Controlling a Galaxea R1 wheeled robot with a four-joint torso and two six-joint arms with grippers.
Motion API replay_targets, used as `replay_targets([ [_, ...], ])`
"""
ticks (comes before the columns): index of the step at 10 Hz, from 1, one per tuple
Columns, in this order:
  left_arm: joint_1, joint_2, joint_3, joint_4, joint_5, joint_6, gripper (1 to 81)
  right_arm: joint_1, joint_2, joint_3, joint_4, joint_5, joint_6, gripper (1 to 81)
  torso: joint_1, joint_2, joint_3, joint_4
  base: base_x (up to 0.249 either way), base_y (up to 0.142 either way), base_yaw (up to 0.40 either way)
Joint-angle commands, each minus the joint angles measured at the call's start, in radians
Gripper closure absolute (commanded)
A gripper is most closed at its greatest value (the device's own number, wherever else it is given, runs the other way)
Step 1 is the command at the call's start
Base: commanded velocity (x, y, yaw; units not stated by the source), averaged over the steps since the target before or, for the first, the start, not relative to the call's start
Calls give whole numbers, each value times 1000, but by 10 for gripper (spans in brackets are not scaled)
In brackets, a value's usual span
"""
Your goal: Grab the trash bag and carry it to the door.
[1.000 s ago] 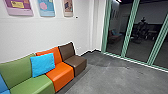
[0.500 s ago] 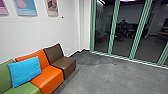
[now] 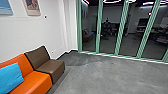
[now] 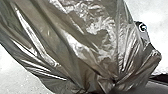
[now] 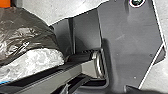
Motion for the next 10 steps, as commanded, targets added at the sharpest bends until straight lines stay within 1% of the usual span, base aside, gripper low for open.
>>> replay_targets([
  [1, -54, -8, 2, 9, 56, 11, 811, 45, -12, 18, -4, -59, 4, 10, 0, 0, 0, 0, 0, 0, -388],
  [6, -54, -7, 2, 6, 54, 11, 811, 42, -9, 14, -5, -59, 2, 10, 0, 0, 0, 0, 0, 0, -389],
  [10, -54, -9, 2, 5, 54, 11, 811, 42, -6, 14, -7, -59, 2, 10, 0, 0, 0, 0, 0, 0, -302],
])
